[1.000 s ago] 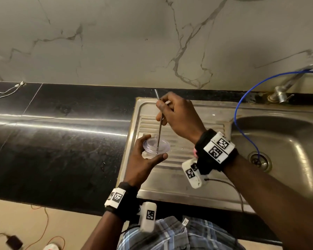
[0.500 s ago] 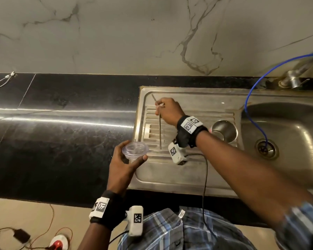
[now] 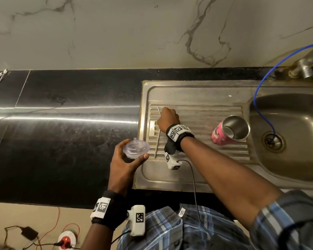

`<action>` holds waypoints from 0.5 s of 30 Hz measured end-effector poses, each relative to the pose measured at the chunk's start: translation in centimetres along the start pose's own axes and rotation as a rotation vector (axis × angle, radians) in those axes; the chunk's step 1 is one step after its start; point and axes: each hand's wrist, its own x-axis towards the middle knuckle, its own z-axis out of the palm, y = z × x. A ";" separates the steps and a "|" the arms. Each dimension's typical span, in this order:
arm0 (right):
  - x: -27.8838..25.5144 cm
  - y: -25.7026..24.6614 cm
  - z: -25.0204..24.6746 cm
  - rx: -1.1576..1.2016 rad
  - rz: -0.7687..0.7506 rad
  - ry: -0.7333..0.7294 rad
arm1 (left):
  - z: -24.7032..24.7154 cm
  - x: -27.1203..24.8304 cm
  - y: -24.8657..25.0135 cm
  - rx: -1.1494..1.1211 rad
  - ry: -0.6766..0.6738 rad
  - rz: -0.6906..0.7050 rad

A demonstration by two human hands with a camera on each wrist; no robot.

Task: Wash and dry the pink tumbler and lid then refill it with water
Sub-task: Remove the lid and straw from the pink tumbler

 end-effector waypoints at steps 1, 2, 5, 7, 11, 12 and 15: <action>0.0 0.0 0.1 -0.017 -0.003 0.008 | 0.1 0.1 -0.1 -0.001 -0.004 -0.002; -0.1 0.1 0.2 -0.030 -0.009 0.015 | 0.1 0.2 -0.2 -0.004 -0.010 -0.007; -0.2 0.4 0.3 -0.041 -0.030 0.008 | 0.4 0.4 -0.3 -0.013 -0.038 -0.011; -0.2 0.7 0.2 -0.028 -0.045 0.002 | 0.7 0.6 -0.3 -0.020 -0.057 -0.013; -1.6 2.1 -1.0 0.090 -0.064 -0.014 | 1.6 1.0 -0.2 -0.006 -0.073 -0.010; -2.5 2.7 -1.5 0.158 -0.088 -0.016 | 2.0 1.1 -0.1 0.006 -0.084 -0.006; -6.8 4.7 -3.3 0.410 -0.177 -0.096 | 4.0 1.2 0.3 0.027 -0.138 -0.013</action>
